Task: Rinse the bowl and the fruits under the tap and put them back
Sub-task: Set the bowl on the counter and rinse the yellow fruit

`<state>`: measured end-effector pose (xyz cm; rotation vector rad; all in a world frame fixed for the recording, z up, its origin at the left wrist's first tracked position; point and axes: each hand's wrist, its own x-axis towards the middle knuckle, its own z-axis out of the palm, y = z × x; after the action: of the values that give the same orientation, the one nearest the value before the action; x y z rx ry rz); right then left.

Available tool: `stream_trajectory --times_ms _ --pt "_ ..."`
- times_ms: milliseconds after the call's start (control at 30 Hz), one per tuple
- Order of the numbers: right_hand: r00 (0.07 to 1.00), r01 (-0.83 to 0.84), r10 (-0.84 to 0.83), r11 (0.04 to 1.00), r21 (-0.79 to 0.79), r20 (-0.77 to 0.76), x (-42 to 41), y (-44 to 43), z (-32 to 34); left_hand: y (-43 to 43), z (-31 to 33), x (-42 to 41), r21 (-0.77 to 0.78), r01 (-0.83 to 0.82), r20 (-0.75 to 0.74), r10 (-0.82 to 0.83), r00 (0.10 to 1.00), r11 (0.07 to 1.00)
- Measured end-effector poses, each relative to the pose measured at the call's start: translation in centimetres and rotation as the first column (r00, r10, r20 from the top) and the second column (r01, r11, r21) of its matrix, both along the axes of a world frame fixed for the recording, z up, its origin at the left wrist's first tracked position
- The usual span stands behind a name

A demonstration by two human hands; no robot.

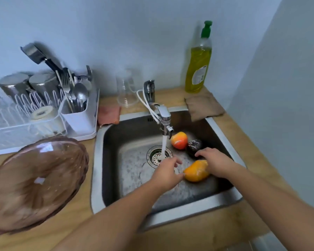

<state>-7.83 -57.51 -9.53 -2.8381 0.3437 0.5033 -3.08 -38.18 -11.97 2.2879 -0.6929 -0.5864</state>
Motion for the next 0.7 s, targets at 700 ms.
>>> stream_trajectory --times_ms 700 --pt "0.977 -0.215 0.215 0.976 0.035 -0.002 4.1 1.2 -0.6 -0.7 -1.0 3.1 -0.166 -0.304 -0.609 0.145 0.779 0.938"
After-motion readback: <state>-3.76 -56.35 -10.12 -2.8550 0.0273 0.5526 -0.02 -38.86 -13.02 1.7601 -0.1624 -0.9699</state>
